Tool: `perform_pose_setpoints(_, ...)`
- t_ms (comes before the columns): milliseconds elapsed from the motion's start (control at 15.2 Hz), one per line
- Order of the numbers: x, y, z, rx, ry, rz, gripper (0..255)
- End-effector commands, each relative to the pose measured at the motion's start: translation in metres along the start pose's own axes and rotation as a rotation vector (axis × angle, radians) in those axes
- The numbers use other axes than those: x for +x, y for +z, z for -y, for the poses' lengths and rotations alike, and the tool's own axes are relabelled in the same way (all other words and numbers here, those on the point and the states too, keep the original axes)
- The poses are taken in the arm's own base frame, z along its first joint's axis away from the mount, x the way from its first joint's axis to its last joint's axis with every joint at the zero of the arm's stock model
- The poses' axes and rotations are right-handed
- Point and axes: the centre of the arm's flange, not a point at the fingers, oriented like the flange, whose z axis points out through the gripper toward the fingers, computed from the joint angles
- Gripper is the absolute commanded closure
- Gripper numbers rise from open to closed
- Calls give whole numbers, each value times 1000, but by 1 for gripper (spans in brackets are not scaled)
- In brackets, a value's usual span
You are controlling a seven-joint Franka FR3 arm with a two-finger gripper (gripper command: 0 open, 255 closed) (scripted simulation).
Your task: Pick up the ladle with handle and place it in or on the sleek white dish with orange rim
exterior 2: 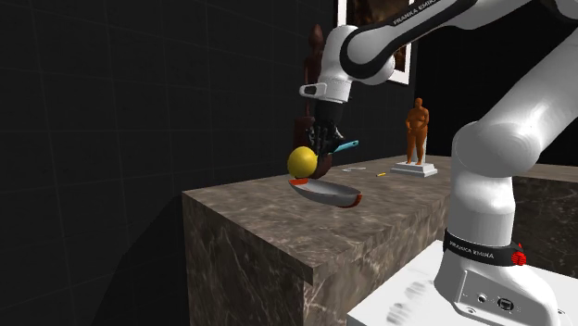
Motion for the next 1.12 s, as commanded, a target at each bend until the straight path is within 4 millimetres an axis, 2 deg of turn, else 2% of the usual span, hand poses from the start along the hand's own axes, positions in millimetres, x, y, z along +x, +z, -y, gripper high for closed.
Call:
perform_pose_setpoints(0,0,12,3,-1,0,0,255)
perform_pose_setpoints(528,-4,53,10,-1,0,0,255)
perform_pose_setpoints(990,-4,53,10,-1,0,0,255)
perform_pose_setpoints(1056,-4,53,10,-1,0,0,0)
